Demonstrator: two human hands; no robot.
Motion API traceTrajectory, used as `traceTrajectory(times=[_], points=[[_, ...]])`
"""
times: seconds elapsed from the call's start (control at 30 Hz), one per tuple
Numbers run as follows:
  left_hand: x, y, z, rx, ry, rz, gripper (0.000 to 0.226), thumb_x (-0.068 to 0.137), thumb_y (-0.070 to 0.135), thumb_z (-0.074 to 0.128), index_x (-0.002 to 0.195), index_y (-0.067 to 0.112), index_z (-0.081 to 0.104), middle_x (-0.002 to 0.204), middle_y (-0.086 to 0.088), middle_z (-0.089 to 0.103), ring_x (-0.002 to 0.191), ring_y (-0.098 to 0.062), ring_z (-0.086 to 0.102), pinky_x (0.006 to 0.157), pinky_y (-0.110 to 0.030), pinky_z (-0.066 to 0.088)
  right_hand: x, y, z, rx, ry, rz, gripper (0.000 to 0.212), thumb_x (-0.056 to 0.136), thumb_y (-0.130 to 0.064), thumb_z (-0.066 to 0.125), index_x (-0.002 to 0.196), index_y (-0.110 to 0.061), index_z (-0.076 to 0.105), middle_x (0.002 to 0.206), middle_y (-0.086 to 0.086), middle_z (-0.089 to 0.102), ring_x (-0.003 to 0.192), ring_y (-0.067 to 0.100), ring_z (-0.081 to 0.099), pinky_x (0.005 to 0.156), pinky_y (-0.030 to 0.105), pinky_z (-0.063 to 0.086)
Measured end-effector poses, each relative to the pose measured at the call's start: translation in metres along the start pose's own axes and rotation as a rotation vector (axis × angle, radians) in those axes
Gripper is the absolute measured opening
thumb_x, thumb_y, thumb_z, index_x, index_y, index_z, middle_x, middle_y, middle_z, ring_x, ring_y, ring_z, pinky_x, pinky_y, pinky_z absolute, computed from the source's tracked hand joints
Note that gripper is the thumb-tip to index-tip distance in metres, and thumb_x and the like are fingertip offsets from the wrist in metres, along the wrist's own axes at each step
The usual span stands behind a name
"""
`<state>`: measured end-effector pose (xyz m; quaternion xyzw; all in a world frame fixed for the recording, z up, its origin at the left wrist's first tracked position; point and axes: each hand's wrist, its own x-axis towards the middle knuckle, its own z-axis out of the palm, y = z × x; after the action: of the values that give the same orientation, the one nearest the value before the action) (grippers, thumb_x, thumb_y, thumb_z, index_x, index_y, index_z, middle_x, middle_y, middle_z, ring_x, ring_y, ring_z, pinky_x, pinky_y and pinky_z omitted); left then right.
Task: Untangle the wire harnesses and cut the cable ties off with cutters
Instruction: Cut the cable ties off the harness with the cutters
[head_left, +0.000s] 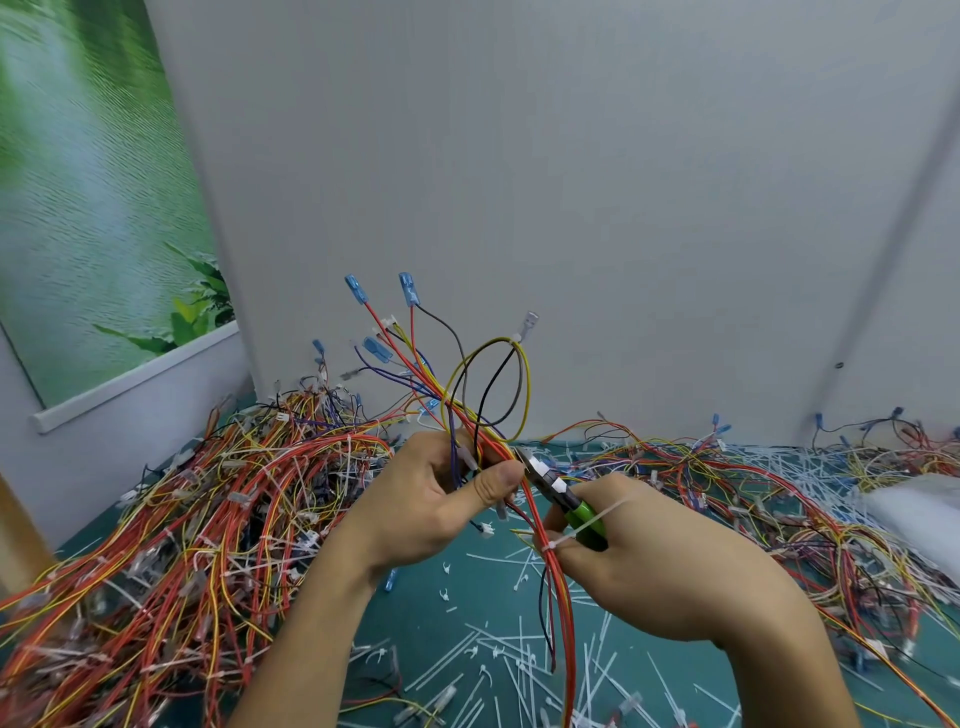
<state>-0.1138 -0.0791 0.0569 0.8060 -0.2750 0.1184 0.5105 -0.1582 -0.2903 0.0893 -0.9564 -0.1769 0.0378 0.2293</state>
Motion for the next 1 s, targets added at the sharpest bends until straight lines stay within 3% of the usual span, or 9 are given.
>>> traceTrajectory(times=[0.43, 0.8, 1.0], points=[[-0.001, 0.0, -0.001, -0.017, -0.001, 0.002, 0.037, 0.091, 0.046, 0.062, 0.077, 0.013, 0.071, 0.076, 0.006, 0.073, 0.079, -0.012, 0.071, 0.076, -0.018, 0.051, 0.002, -0.004, 0.002, -0.016, 0.03, 0.017, 0.019, 0.101, -0.047, 0.056, 0.094, -0.031, 0.063, 0.067, -0.007, 0.055, 0.048, 0.008, 0.044, 0.045, 0.017, 0.034], [0.0, 0.0, 0.0, -0.001, -0.023, -0.009, 0.025, 0.093, 0.039, 0.065, 0.077, 0.022, 0.072, 0.077, 0.004, 0.074, 0.08, -0.016, 0.073, 0.079, -0.031, 0.056, -0.007, 0.001, -0.003, -0.005, -0.017, -0.002, 0.012, 0.096, -0.05, 0.056, 0.097, -0.039, 0.06, 0.068, -0.007, 0.05, 0.052, -0.001, 0.049, 0.046, 0.016, 0.039], [0.0, 0.0, 0.001, -0.019, -0.028, -0.015, 0.034, 0.094, 0.038, 0.065, 0.079, 0.008, 0.071, 0.077, -0.001, 0.074, 0.079, -0.02, 0.072, 0.079, -0.039, 0.057, -0.007, 0.003, -0.002, 0.011, -0.031, 0.012, 0.012, 0.094, -0.053, 0.057, 0.098, -0.042, 0.059, 0.065, -0.017, 0.056, 0.055, 0.0, 0.052, 0.048, 0.016, 0.041]])
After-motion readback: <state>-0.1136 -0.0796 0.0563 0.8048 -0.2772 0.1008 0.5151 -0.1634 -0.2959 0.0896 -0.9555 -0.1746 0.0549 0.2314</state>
